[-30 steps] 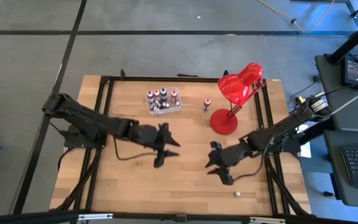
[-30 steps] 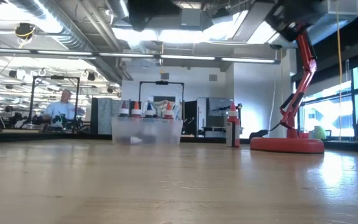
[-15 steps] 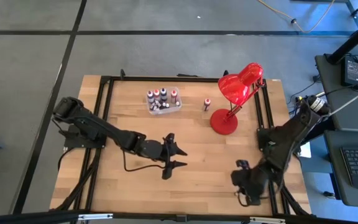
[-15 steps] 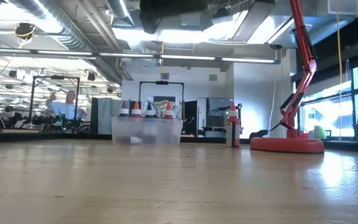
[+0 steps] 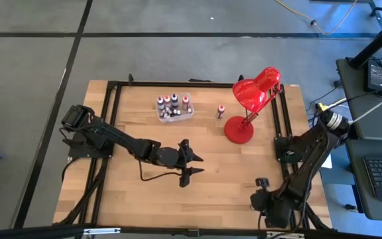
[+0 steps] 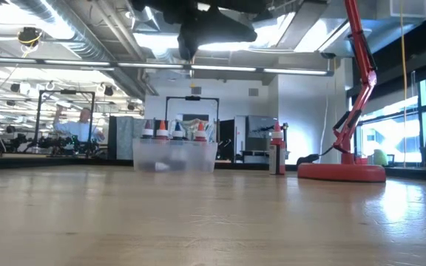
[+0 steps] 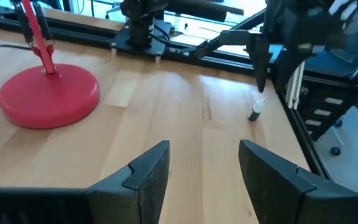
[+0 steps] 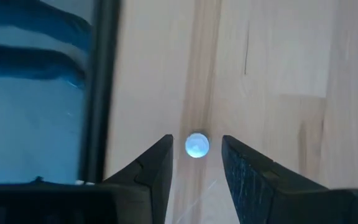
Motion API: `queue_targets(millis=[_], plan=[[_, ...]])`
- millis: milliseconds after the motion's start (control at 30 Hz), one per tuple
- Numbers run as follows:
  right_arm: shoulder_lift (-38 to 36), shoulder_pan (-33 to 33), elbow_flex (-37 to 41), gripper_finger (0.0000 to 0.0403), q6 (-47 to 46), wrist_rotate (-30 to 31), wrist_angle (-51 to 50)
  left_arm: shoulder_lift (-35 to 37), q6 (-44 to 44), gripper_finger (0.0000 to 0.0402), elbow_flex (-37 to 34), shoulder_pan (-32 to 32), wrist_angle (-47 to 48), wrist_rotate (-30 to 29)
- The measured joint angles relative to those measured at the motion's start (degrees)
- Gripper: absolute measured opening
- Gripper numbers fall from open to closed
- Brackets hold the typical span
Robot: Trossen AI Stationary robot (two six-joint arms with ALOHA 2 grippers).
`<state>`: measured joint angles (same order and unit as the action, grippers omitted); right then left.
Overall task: Pick & Place food coloring
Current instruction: Put the small black food coloring bottle into the transparent bin
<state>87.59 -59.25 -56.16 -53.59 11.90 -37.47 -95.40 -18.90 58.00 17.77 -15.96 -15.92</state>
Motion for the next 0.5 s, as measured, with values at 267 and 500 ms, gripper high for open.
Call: queue_targets(millis=[267,500], plan=[[5.3,0.0,0.0,0.0140,1.3,-1.4,1.0,-0.2,0.0,0.0189,0.0,0.0,0.3,0.1],[8.2,0.0,0.0,0.0140,1.3,-1.5,1.7,-0.2,0.0,0.0187,0.0,0.0,0.3,0.1]])
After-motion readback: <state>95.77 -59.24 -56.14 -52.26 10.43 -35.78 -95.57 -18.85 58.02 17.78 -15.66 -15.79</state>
